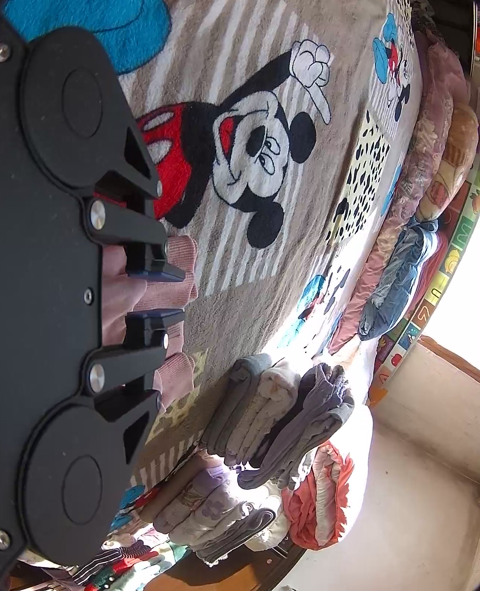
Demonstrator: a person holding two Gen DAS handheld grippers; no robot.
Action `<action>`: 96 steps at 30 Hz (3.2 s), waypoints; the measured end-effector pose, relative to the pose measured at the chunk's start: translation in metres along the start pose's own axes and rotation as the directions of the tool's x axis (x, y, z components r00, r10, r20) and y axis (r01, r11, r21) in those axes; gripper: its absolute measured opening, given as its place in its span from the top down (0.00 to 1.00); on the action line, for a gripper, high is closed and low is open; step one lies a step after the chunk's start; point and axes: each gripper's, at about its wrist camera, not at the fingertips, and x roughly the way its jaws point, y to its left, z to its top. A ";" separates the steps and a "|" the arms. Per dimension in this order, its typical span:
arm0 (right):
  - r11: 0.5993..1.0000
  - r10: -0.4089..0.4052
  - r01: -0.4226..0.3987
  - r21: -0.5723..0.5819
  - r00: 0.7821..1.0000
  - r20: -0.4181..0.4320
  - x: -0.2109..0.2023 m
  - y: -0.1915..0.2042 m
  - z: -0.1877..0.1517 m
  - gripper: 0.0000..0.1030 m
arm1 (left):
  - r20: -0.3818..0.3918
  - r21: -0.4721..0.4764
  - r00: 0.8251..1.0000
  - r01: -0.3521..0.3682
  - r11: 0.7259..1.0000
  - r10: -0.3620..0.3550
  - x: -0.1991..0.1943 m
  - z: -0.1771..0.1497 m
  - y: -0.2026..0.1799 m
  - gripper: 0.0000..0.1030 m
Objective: Fold clothes
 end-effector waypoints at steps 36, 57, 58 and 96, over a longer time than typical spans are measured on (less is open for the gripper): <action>0.983 0.038 -0.022 0.180 0.996 -0.083 -0.045 -0.050 -0.016 0.42 | 0.112 0.372 0.972 -0.232 0.899 0.205 -0.040 -0.047 -0.054 0.86; 0.751 -0.017 -0.010 0.660 0.999 0.035 -0.089 -0.141 -0.104 0.42 | -0.041 0.205 0.996 -0.064 0.977 0.074 -0.095 -0.135 -0.155 0.81; 0.716 0.005 -0.033 0.698 0.999 0.042 -0.085 -0.148 -0.110 0.43 | -0.046 0.195 0.996 -0.061 0.979 0.071 -0.092 -0.134 -0.154 0.81; 0.446 0.287 -0.284 0.849 0.944 0.165 -0.043 -0.173 -0.143 0.85 | -0.074 0.372 0.962 -0.217 0.902 0.261 0.071 -0.037 -0.188 0.81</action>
